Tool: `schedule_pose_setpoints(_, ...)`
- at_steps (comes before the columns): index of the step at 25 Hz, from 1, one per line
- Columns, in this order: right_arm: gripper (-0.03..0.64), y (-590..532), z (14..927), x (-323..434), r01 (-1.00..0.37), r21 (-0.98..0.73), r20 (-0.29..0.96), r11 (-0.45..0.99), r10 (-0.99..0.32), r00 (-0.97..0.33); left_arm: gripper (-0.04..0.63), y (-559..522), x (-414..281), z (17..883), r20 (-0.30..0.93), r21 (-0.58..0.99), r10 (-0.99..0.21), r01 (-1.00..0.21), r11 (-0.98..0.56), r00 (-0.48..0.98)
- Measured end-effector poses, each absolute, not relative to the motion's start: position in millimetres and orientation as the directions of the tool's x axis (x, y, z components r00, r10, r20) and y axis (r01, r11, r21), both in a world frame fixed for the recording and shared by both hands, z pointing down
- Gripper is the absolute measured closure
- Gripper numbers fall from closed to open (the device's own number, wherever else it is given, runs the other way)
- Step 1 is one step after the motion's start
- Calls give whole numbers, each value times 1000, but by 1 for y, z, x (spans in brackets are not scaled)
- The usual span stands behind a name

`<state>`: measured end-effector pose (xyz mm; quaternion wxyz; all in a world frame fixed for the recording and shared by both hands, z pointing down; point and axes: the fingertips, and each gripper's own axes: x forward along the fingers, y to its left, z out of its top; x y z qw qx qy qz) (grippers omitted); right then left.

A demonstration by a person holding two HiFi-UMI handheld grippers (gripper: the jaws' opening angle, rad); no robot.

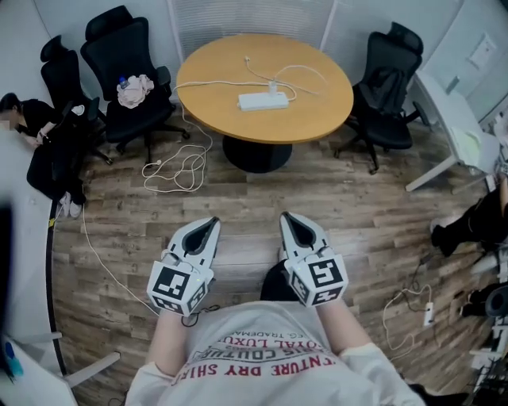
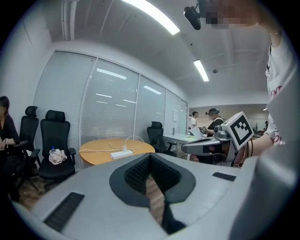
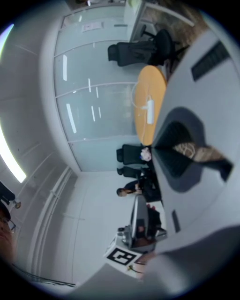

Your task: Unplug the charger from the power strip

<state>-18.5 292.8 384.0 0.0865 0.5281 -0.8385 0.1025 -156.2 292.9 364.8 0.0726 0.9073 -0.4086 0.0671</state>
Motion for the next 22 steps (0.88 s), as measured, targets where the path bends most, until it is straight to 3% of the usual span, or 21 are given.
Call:
schedule_pose_setpoints(14,589,73,380,133,-840,-80,275,536,-798,-536,565,99,-13,357,178,69,-828,-846,-529,532)
schedule_pose_setpoints(22,589,-1,396,179,-824,-97,311,558,-770,-558,566,35,44,373,232,51,-809,-837,-545,541)
